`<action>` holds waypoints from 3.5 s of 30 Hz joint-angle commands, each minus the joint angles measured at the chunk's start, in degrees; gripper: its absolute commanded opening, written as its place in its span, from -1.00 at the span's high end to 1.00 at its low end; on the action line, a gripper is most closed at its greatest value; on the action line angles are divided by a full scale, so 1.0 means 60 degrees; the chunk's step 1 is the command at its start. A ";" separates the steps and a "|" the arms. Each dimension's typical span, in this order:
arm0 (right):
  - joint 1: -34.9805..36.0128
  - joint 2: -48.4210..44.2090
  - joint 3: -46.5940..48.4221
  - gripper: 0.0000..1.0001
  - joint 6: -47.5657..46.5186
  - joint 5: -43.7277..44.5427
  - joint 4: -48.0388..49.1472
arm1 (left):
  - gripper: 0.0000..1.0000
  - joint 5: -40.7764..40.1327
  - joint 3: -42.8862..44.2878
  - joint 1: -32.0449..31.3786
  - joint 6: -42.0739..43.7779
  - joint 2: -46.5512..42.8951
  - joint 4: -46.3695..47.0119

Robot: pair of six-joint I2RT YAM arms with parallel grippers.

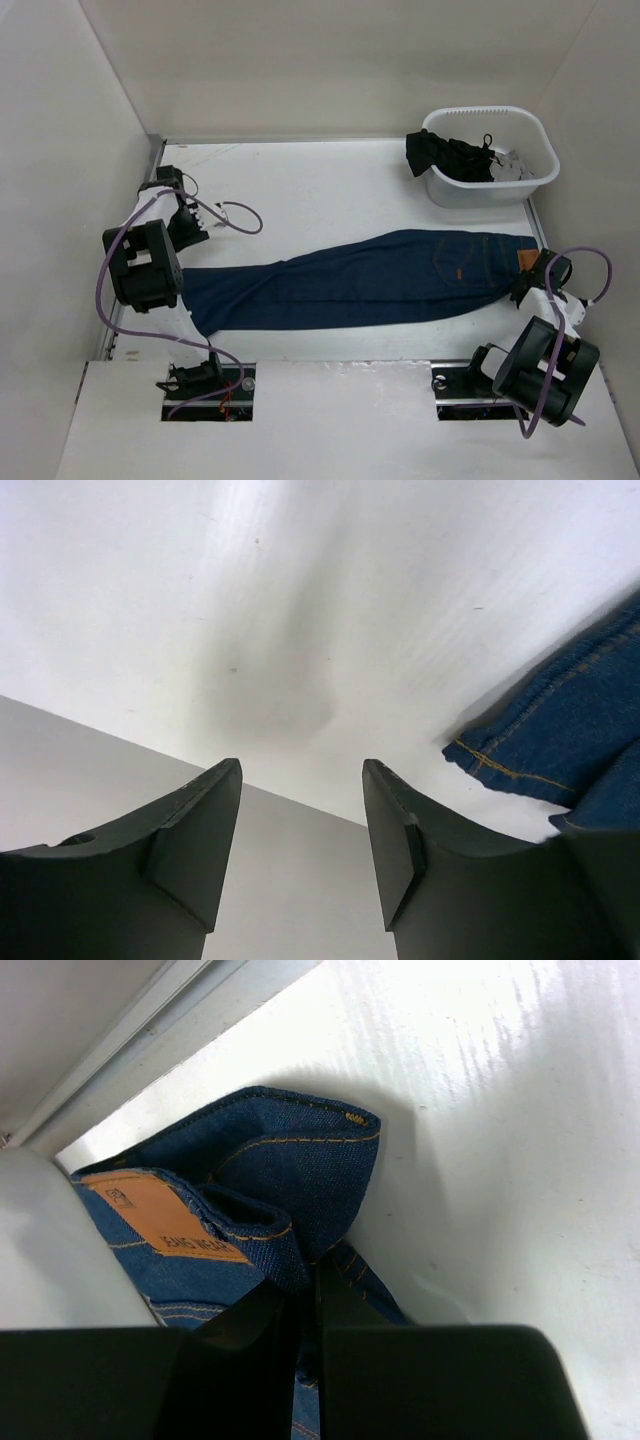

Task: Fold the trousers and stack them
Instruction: Fold the trousers

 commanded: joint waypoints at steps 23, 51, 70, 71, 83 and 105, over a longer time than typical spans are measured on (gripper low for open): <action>-0.0171 0.0132 0.0736 0.82 -0.0079 0.0742 -0.0227 | 0.76 -0.1800 -0.2049 -0.0881 0.0515 0.1200 0.1920; 0.1763 0.2183 0.1323 0.88 -0.0210 -0.0078 0.1516 | 0.14 0.1494 0.1688 0.0614 -0.3134 0.1039 -0.0065; 0.1895 0.2168 0.1498 0.88 -0.0635 0.0098 0.1252 | 0.02 0.0836 0.1936 0.0701 -0.4407 0.1832 0.1555; 0.1895 0.2197 0.1528 0.88 -0.0679 0.0098 0.1253 | 0.00 0.0880 0.1994 0.0701 -0.4451 0.1788 0.1585; 0.1895 0.2329 0.1645 0.88 -0.0752 0.0098 0.1282 | 0.27 0.0558 0.2434 0.0657 -0.4085 0.2724 0.0387; 0.1880 0.2476 0.2054 0.91 -0.1235 0.0185 0.0829 | 0.98 -0.0584 0.2829 0.0350 -0.3706 0.0762 0.2084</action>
